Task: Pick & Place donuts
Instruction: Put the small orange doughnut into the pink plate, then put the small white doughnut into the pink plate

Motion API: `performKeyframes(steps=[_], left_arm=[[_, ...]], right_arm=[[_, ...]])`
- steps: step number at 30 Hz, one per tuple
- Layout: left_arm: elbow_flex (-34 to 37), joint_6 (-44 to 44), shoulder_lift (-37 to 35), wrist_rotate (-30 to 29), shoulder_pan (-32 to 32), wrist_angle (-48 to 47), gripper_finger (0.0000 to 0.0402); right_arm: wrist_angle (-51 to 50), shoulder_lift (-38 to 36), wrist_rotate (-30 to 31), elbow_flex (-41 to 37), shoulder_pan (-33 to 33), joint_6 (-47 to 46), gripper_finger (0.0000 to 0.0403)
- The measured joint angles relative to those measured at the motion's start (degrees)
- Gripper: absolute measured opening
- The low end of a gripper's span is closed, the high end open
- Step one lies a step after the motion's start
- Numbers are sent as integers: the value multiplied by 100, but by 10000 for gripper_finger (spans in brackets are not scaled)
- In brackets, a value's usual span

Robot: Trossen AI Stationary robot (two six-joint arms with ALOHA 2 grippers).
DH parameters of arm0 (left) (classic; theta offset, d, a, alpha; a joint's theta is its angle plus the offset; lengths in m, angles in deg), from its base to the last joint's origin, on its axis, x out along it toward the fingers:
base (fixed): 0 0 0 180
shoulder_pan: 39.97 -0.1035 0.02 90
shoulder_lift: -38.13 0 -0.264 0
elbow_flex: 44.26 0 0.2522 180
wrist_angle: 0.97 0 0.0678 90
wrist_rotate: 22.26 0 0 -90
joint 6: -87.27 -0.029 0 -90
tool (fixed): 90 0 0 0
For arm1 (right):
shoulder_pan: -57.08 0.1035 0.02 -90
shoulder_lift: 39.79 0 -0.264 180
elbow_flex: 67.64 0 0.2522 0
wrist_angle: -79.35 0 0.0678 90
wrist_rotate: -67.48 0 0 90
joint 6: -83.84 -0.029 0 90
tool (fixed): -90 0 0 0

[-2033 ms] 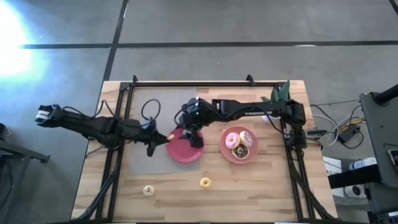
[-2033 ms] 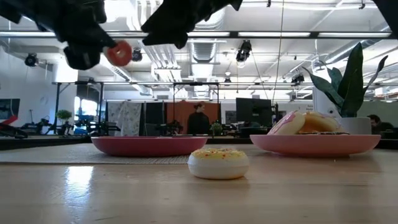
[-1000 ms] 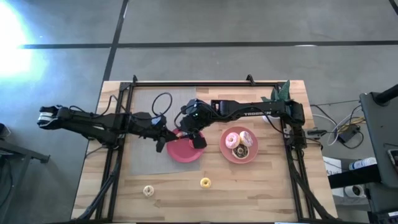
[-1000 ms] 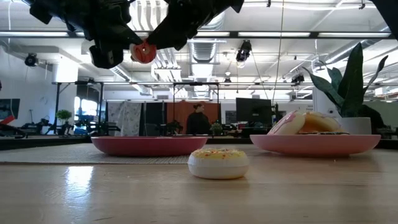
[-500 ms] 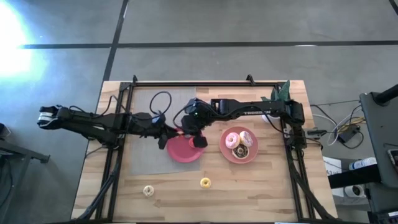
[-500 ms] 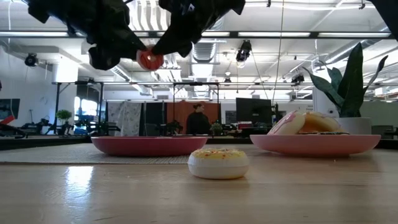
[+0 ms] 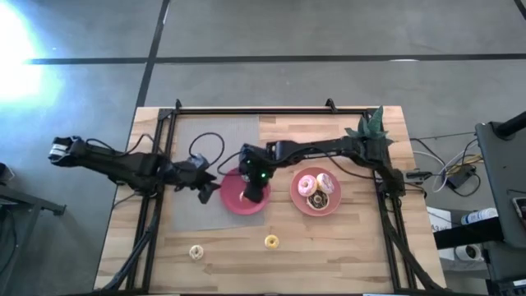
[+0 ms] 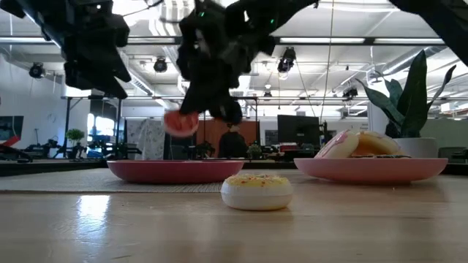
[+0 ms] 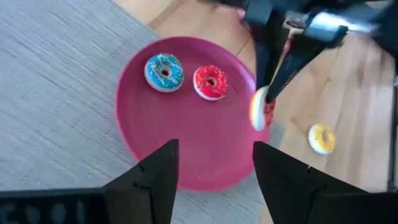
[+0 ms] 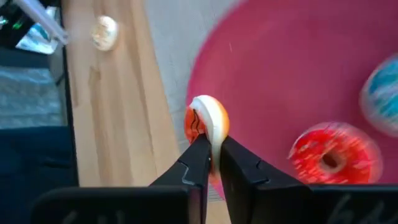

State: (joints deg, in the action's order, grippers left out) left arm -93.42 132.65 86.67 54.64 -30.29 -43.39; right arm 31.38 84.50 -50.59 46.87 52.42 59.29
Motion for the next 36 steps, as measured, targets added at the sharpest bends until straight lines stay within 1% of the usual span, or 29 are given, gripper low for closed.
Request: performKeyframes(steps=[3, 9, 10, 12, 17, 19, 27, 31, 36], left_arm=[[0, 127, -59, -331, 321, -135, 179], [4, 184, -68, -743, 852, -386, 179], [4, 184, -68, -796, 902, -439, 179], [4, 184, -68, -851, 973, -527, 179], [7, 184, -68, -889, 1099, -710, 179], [7, 182, -68, -888, 1137, -747, 179], [7, 184, -68, -889, 1234, -922, 179], [7, 297, -68, -889, 1335, -1035, 179], [7, 456, -68, -890, 1545, -1043, 179]], right_arm=[[-31, 209, -20, 0, 48, -488, 39], [-196, 327, -7, 7, 68, -1264, 67], [-225, 351, 32, 7, 69, -1340, 73], [-321, 389, 297, 7, 95, -1481, 85], [-722, 387, 1213, 13, 220, -1550, 118], [-929, 386, 1445, 13, 278, -1554, 132], [-1177, 303, 1815, 11, 371, -1553, 175], [-1183, 45, 1987, 12, 365, -1554, 186], [-1357, -150, 2266, 11, 365, -1505, 190]])
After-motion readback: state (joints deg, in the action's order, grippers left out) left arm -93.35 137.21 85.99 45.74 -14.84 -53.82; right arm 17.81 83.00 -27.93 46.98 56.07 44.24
